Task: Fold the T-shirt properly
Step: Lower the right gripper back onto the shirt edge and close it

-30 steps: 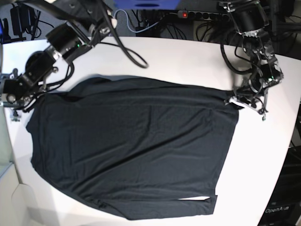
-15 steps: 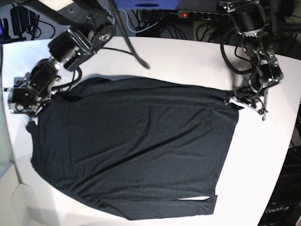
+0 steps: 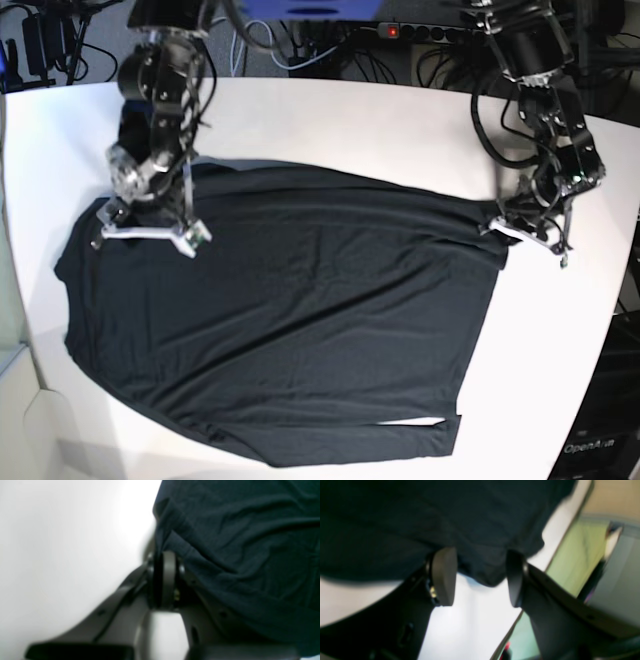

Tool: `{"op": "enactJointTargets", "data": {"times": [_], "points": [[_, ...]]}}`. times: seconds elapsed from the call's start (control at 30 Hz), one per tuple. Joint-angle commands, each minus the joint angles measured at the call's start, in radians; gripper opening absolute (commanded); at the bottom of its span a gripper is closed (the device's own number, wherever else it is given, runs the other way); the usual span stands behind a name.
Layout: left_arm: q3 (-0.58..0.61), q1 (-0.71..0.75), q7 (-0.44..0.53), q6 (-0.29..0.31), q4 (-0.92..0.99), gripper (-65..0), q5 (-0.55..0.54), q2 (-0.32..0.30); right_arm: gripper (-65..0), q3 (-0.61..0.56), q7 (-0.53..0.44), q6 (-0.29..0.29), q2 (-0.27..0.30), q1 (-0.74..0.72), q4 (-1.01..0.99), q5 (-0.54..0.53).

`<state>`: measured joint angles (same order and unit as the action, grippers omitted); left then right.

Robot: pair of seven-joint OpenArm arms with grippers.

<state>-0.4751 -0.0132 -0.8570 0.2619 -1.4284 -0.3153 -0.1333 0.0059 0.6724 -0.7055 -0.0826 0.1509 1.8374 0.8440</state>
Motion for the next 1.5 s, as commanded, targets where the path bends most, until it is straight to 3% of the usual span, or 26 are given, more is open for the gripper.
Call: {"op": "enactJointTargets", "data": {"times": [0.0,0.17,0.33,0.47,0.87,1.07,1.47], "points": [[-0.001,-0.015,0.017,0.004,-0.018,-62.2,-0.009,-0.006,-32.8,-0.007,-0.050,0.007,0.027,0.011,0.018,0.025],[-0.004,-0.023,0.017,-0.002,-0.013,-62.2,-0.005,-0.002,-32.6,-0.007,-0.251,0.007,0.111,0.098,0.017,0.080],[-0.007,-0.015,0.017,-0.003,-0.008,-62.2,-0.003,-0.012,-32.6,0.007,-0.352,0.007,0.189,0.160,0.015,0.090],[-0.007,-0.001,0.017,-0.003,-0.015,-62.2,-0.002,-0.022,-32.5,0.003,-0.377,0.007,0.221,0.197,0.011,0.099],[-0.003,-0.008,0.017,-0.002,-0.008,-62.3,0.048,-0.025,-32.5,-0.059,-0.437,0.007,0.186,0.247,-0.112,0.126],[-0.001,-0.006,0.015,-0.002,-0.008,-62.3,0.048,-0.025,-32.5,-0.134,-0.469,0.007,0.214,0.244,-0.164,0.128],[-0.001,0.000,0.012,-0.002,-0.008,-62.3,0.048,-0.024,-33.2,-0.157,-0.471,0.007,0.225,0.137,-0.290,0.126]]}}
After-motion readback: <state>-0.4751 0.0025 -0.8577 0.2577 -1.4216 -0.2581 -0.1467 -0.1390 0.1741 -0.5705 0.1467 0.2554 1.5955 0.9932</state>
